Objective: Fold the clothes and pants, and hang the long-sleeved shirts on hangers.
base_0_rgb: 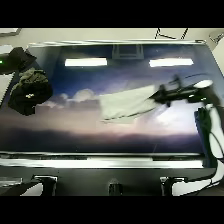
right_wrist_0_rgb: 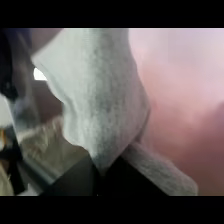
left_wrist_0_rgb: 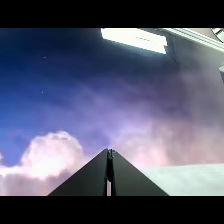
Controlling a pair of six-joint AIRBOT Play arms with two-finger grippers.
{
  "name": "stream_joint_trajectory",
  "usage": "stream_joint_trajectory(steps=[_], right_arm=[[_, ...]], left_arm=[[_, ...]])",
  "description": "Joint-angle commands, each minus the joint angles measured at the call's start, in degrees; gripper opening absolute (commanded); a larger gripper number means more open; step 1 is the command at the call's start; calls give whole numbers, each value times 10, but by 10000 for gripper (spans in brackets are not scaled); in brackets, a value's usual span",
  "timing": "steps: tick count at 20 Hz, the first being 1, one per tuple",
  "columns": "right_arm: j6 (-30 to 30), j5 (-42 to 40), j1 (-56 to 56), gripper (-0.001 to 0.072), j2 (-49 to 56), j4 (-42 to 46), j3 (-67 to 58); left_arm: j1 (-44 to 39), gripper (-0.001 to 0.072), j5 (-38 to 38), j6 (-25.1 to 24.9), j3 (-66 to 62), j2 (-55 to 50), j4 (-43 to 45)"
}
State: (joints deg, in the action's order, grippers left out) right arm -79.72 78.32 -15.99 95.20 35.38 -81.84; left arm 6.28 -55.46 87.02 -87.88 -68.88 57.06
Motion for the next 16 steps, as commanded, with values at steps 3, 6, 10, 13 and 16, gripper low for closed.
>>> stream_joint_trajectory(steps=[3,6,10,13,16], right_arm=[[-94,46,-190,38,-59,80,-156],[-120,74,-284,38,-71,93,-208],[-150,79,-383,38,-83,91,-228],[-182,61,-439,38,-98,87,-228],[-186,99,-483,38,-112,88,-228]], left_arm=[[0,24,0,0,0,0,0],[0,24,0,0,0,0,0],[0,24,0,0,0,0,0],[0,24,0,0,0,0,0],[0,24,0,0,0,0,0]])
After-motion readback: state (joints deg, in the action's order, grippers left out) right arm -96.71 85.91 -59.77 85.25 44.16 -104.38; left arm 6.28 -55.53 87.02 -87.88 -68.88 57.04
